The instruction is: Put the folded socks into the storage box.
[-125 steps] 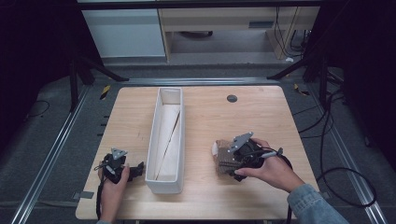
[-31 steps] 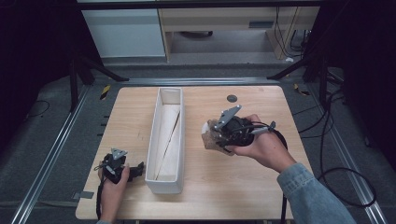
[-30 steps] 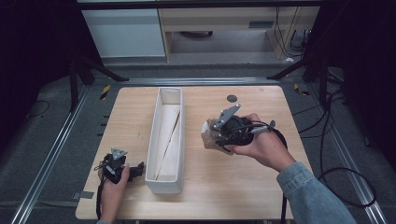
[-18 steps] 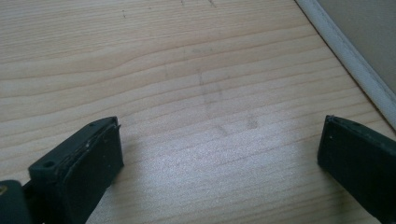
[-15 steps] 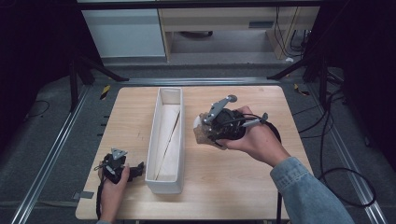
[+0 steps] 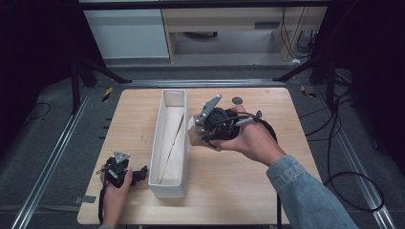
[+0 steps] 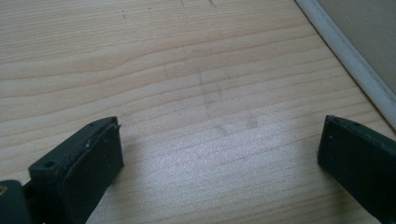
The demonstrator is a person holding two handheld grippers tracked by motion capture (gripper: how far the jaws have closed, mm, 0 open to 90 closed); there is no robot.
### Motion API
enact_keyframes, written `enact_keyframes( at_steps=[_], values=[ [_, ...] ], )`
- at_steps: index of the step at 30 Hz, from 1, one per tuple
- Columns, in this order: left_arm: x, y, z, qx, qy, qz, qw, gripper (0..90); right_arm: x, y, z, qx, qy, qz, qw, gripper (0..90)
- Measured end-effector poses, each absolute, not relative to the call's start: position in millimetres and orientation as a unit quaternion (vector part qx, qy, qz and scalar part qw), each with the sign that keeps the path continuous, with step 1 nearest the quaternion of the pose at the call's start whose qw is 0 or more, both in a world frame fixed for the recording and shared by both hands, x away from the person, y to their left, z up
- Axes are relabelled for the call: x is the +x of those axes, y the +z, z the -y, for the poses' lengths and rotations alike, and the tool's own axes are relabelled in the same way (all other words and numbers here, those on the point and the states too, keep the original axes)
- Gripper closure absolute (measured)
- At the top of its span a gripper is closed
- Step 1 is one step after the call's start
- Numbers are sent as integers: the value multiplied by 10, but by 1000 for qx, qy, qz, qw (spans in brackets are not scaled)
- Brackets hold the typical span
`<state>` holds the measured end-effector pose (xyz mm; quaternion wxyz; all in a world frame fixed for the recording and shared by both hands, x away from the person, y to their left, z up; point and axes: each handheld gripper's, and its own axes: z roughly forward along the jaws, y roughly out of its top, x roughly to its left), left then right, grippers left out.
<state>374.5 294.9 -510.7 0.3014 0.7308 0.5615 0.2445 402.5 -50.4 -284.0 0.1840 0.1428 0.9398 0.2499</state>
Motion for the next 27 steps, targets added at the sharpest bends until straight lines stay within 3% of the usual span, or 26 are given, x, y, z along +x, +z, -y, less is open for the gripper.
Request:
enact_keyframes(
  at_steps=[27],
  values=[
    [3746,-5108,-2947,730,245,-562,302,0,4010,-2710,138,113,256,-943,179,503]
  ],
)
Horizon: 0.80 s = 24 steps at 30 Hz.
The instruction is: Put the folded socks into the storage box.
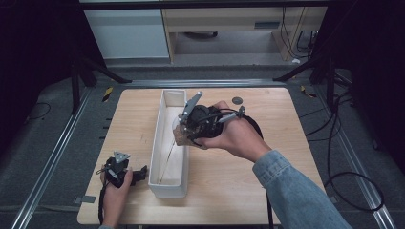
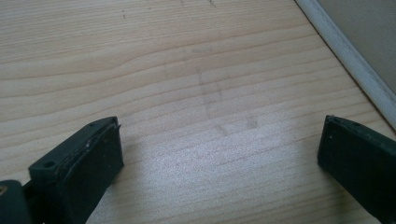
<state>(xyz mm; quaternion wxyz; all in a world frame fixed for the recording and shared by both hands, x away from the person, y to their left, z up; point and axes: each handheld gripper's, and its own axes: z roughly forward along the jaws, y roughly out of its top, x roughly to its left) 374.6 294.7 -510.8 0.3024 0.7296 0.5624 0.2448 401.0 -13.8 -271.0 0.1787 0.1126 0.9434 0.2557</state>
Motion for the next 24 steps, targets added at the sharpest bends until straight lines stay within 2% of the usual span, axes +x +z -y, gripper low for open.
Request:
enact_keyframes(
  at_steps=[24],
  values=[
    [3745,-5105,-2950,731,243,-562,301,0,3977,-2741,-162,89,256,-949,162,503]
  ],
)
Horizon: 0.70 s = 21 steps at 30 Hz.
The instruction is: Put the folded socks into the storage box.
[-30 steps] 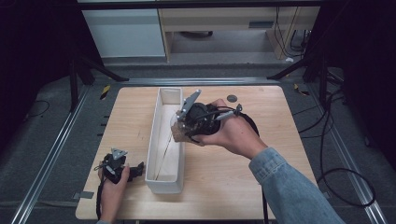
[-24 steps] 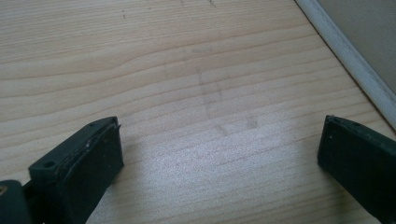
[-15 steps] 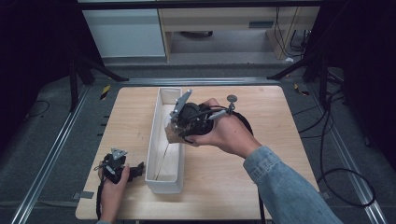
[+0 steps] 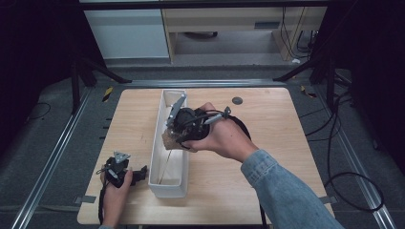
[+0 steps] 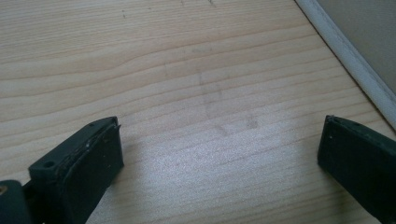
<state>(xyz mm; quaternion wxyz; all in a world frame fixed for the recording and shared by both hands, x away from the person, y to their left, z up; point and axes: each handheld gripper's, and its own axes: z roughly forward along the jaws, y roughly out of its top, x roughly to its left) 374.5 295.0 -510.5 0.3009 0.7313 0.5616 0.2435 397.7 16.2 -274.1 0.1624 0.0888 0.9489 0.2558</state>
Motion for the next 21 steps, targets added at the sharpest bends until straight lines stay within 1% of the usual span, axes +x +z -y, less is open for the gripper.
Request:
enact_keyframes(
  at_steps=[10,21],
  values=[
    [3746,-5105,-2950,731,243,-562,301,0,3961,-2785,-269,81,253,-952,154,503],
    [3746,-5105,-2950,732,244,-561,301,0,3937,-2924,-377,71,246,-956,142,503]
  ],
)
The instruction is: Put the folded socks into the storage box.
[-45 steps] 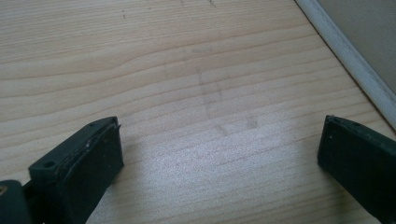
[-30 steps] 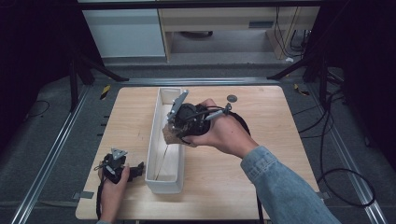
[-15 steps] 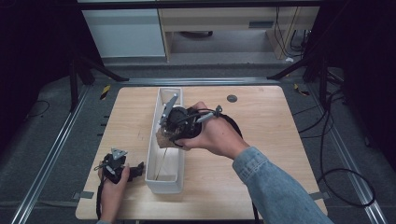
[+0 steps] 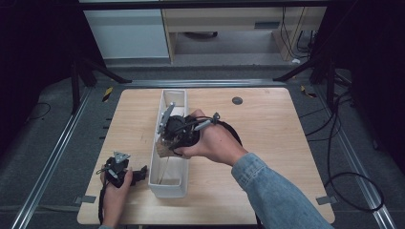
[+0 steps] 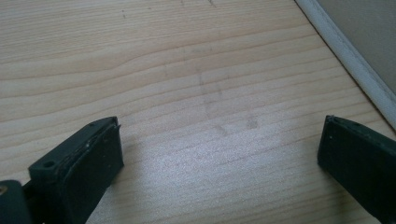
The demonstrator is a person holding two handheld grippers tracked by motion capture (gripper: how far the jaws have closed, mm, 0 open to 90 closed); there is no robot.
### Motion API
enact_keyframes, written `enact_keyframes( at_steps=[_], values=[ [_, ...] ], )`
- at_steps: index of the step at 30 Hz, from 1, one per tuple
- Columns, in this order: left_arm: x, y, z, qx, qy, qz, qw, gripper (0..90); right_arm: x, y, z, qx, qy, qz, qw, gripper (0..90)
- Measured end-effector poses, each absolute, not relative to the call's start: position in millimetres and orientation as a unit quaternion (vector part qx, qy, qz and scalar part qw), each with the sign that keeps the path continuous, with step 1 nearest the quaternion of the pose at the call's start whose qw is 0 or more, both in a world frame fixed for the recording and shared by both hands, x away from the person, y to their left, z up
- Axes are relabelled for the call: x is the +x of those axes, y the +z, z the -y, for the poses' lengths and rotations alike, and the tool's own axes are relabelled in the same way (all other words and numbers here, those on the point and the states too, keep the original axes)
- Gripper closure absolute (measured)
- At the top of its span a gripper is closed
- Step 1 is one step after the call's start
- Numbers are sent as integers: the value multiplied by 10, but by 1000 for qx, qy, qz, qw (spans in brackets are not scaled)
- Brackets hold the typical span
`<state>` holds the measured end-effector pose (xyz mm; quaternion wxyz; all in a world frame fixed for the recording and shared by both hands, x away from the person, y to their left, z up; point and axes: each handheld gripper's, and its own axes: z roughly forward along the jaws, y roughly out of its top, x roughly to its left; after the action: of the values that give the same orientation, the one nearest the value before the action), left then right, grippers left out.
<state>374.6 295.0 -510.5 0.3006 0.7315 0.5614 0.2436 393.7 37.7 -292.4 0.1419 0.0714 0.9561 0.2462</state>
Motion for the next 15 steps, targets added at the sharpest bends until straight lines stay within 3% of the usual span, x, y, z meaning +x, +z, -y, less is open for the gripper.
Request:
enact_keyframes(
  at_steps=[15],
  values=[
    [3746,-5105,-2950,732,243,-561,301,0,3910,-3076,-507,70,250,-958,123,502]
  ],
)
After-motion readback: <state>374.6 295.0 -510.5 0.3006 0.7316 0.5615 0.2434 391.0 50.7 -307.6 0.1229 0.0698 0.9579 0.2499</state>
